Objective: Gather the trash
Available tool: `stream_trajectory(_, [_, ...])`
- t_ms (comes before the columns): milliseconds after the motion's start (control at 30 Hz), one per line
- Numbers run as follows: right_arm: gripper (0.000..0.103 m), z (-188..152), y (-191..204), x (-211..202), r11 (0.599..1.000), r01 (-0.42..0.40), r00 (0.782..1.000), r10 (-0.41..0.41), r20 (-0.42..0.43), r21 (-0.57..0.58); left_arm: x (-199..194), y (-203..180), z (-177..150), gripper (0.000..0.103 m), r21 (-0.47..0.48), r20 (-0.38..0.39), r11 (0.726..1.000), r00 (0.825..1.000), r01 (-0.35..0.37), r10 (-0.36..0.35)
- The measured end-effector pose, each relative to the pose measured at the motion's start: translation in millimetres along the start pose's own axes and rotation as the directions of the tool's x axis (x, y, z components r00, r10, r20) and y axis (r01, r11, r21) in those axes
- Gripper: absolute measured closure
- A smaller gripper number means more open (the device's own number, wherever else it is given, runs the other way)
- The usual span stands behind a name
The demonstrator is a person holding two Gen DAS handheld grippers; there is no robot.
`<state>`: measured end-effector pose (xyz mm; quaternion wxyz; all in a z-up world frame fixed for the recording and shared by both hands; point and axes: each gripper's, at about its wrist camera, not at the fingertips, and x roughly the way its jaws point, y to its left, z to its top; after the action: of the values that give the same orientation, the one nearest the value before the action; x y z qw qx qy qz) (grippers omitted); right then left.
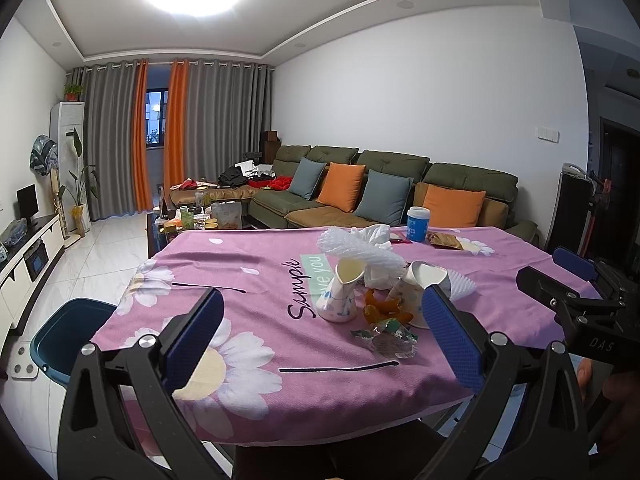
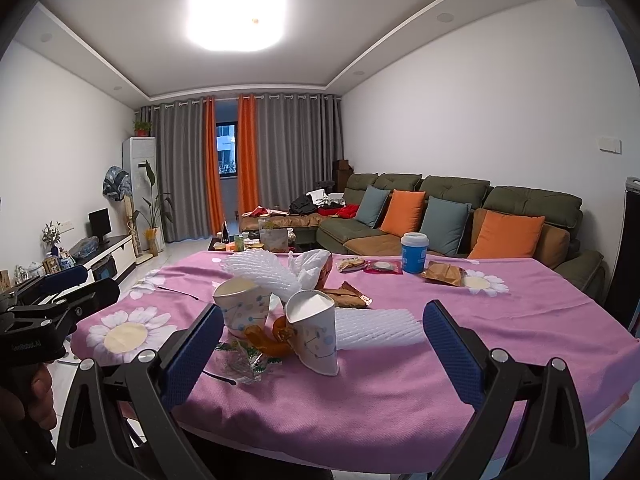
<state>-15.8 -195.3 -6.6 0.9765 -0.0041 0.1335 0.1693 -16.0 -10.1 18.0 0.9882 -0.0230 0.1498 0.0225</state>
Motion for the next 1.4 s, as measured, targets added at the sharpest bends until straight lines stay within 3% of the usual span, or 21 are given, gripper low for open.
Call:
stream_trajectory(733, [0.007,3,-3,18,0.999,-0.032,0.999,0.032,-0.044,-0.003,27,-1,1,0.006,0.012,-0.043,1.0,0.999,0.018,-0.017])
stream_trajectory(1233, [0.007,-2,-12,85,0.997,-0.069,0.981,0.064,-0.184,-0.019,121,-9,1,0.006,0.054,-0.188,0.997,0.981,0.063,-0.052])
stream_trajectory(1400, [0.015,-6,-14,105,0.996,-0.083,0.972,0.075,-0.224,-0.023,149,-12,-1,0.009,0.067,-0.237,0.995,0.97,0.077,-0.059])
